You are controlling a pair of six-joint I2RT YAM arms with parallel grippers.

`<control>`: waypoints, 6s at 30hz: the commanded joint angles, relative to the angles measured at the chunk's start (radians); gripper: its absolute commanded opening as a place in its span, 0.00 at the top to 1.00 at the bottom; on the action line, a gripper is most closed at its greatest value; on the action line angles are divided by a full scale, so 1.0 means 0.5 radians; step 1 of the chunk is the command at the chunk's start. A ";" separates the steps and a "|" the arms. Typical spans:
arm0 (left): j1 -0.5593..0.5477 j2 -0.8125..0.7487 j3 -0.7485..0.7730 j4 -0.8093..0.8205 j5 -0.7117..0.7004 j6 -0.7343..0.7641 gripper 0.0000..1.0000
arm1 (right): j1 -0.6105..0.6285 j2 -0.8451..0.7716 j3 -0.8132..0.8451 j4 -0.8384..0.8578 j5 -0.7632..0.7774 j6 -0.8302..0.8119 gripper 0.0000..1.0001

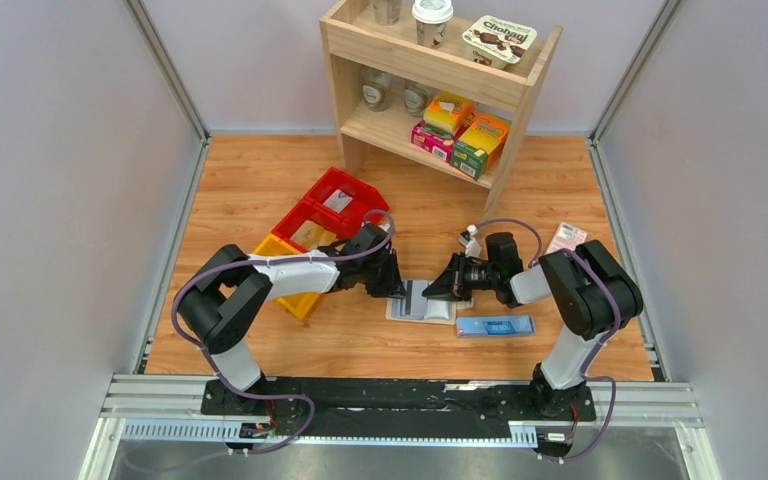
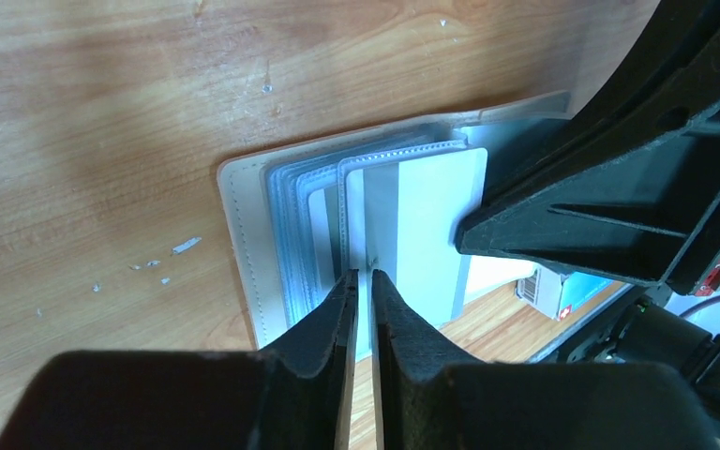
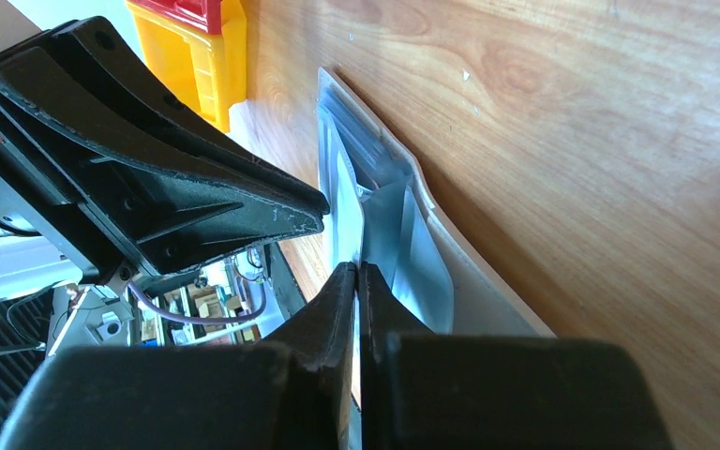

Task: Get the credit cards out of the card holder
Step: Remove the credit card from the card holder, then place the credit card in the storage box.

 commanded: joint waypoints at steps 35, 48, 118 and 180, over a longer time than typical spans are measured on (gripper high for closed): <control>0.036 0.060 0.084 -0.185 -0.044 -0.014 0.89 | -0.115 -0.049 -0.047 0.084 -0.080 0.011 0.99; 0.027 0.044 0.173 0.070 0.118 0.004 0.73 | -0.087 0.021 0.024 0.068 -0.084 0.002 0.99; 0.067 0.179 0.139 -0.224 -0.035 -0.057 0.88 | -0.262 -0.429 0.036 -0.858 0.315 -0.390 1.00; 0.101 -1.137 0.014 -0.304 -0.185 -0.926 0.83 | 1.969 -1.224 0.585 -0.947 3.061 -2.535 0.99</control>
